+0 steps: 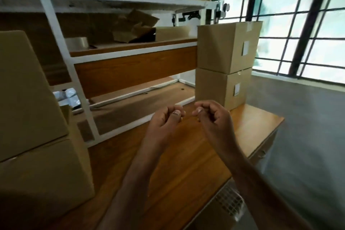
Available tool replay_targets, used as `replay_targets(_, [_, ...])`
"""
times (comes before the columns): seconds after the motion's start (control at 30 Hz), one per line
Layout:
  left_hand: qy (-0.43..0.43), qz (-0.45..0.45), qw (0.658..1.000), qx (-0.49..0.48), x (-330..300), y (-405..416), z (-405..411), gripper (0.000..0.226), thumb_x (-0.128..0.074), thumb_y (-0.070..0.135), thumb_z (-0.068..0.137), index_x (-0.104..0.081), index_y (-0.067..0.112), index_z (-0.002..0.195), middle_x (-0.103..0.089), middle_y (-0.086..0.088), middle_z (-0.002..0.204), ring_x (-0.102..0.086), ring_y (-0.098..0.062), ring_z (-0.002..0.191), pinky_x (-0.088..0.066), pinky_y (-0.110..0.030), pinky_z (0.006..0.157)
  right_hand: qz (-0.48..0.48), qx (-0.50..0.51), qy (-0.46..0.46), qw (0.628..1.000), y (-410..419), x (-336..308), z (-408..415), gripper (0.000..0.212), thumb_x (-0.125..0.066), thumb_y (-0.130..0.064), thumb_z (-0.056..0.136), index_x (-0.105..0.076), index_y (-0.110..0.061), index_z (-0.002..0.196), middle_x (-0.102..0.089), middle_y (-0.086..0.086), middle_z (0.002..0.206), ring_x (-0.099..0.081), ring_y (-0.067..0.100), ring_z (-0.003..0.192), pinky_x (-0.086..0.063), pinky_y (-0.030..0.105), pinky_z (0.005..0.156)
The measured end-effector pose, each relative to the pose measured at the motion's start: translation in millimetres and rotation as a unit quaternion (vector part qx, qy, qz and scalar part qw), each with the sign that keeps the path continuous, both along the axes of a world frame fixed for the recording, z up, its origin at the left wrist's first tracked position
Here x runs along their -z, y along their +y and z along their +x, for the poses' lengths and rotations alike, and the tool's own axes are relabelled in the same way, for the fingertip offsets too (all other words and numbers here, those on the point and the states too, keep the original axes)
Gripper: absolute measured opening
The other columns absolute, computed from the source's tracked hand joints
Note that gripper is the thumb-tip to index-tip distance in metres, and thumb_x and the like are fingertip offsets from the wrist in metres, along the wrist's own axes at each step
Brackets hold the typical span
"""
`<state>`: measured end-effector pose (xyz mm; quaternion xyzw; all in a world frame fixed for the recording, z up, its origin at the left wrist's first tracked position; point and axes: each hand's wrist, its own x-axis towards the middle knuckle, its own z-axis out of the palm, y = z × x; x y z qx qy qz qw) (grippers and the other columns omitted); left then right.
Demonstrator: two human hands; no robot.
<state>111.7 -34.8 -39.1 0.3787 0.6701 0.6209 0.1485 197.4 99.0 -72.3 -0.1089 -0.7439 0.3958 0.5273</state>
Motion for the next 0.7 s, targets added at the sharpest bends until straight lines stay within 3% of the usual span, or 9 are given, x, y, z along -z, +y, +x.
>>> replay_targets(0.23, [-0.029, -0.032, 0.997, 0.070, 28, 100, -9, 0.014, -0.048, 0.026, 0.104, -0.059, 0.032, 0.110, -0.068, 0.006, 0.110, -0.064, -0.009, 0.103, -0.050, -0.022, 0.079, -0.025, 0.104, -0.024, 0.994, 95, 22, 19, 0.017, -0.058, -0.010, 0.096, -0.068, -0.016, 0.108, -0.071, -0.007, 0.090, -0.068, 0.009, 0.086, -0.060, 0.033, 0.077])
replay_targets(0.37, [-0.034, -0.029, 0.996, 0.081, 30, 176, -13, 0.014, -0.048, 0.025, 0.104, -0.059, 0.031, 0.111, -0.067, 0.007, 0.110, -0.062, -0.008, 0.104, -0.050, -0.021, 0.081, -0.038, 0.129, -0.016, 0.991, 173, 22, 20, 0.018, -0.057, -0.014, 0.095, -0.068, -0.017, 0.109, -0.071, -0.008, 0.090, -0.068, 0.009, 0.086, -0.059, 0.030, 0.077])
replay_targets(0.57, [-0.032, -0.034, 0.997, 0.060, 31, 311, -16, 0.016, -0.048, 0.024, 0.104, -0.059, 0.032, 0.111, -0.067, 0.005, 0.113, -0.061, -0.012, 0.108, -0.048, -0.025, 0.078, -0.021, 0.112, 0.008, 0.993, 306, 24, 6, 0.025, -0.050, -0.036, 0.091, -0.067, -0.023, 0.104, -0.070, -0.007, 0.089, -0.067, 0.010, 0.084, -0.057, 0.026, 0.070])
replay_targets(0.63, [-0.030, -0.031, 0.998, 0.044, 23, 357, -14, 0.015, -0.049, 0.025, 0.104, -0.059, 0.033, 0.112, -0.065, 0.005, 0.115, -0.059, -0.012, 0.107, -0.047, -0.023, 0.074, -0.022, 0.112, 0.014, 0.993, 356, 23, 0, 0.022, -0.053, -0.032, 0.092, -0.068, -0.022, 0.104, -0.070, -0.007, 0.089, -0.068, 0.010, 0.083, -0.057, 0.025, 0.069])
replay_targets(0.7, [-0.016, -0.030, 0.999, 0.003, 14, 401, -13, 0.015, -0.050, 0.026, 0.104, -0.058, 0.031, 0.116, -0.062, 0.007, 0.115, -0.055, -0.004, 0.101, -0.043, -0.021, 0.070, -0.016, 0.111, 0.014, 0.994, 404, 20, -6, 0.016, -0.059, -0.017, 0.095, -0.068, -0.014, 0.108, -0.070, -0.004, 0.093, -0.067, 0.007, 0.085, -0.057, 0.025, 0.070])
